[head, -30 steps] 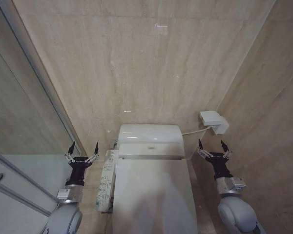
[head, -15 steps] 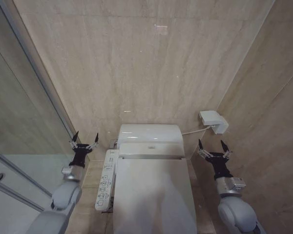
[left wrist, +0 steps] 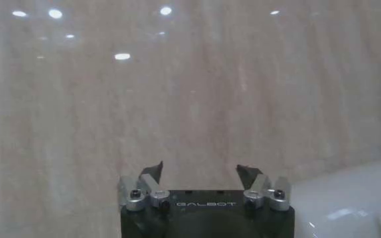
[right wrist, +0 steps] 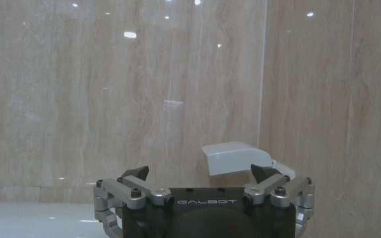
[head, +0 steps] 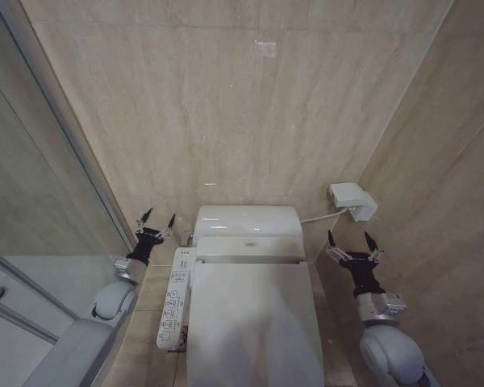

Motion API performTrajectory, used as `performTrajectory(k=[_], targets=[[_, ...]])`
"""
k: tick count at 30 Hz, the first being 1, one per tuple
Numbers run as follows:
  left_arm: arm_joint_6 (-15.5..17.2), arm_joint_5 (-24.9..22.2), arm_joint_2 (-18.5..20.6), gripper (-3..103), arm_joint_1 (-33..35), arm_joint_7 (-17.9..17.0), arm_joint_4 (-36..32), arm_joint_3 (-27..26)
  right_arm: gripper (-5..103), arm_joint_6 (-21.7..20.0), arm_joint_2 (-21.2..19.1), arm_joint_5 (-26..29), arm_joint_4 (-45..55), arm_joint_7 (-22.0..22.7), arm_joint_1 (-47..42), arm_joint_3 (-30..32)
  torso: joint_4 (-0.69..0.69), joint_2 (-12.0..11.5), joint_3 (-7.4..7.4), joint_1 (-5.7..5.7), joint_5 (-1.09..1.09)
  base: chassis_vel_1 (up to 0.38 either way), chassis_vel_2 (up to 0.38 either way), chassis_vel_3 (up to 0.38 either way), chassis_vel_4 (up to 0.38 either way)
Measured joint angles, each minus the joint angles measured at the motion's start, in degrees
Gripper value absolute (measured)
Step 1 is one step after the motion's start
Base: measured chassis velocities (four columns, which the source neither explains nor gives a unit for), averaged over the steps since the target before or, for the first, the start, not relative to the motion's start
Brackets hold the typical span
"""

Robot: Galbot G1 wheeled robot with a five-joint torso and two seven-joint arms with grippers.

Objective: Open the toilet lid, clean the toilet bowl with a toilet brush, close the toilet lid, and flush.

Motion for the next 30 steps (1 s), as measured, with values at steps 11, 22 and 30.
performTrajectory(k=[11, 22, 30], targets=[[-4.3, -0.2, 2.6, 48, -3.5, 3.7, 6.4, 4.3, 100, 0.0, 0.0, 0.0, 0.0, 0.0, 0.0, 0.0, 0.0, 0.0, 0.0, 0.0, 0.01, 0.0, 0.0, 0.0, 0.0], [-6.1, 0.4, 2.6, 0, -4.6, 5.5, 10.0, 6.5, 100, 0.0, 0.0, 0.0, 0.0, 0.0, 0.0, 0.0, 0.0, 0.0, 0.0, 0.0, 0.01, 0.0, 0.0, 0.0, 0.0], [-7.6, 2.9, 3.0, 0, -3.4, 8.0, 11.1, 6.5, 100, 0.0, 0.0, 0.0, 0.0, 0.0, 0.0, 0.0, 0.01, 0.0, 0.0, -0.01, 0.01, 0.0, 0.0, 0.0, 0.0]])
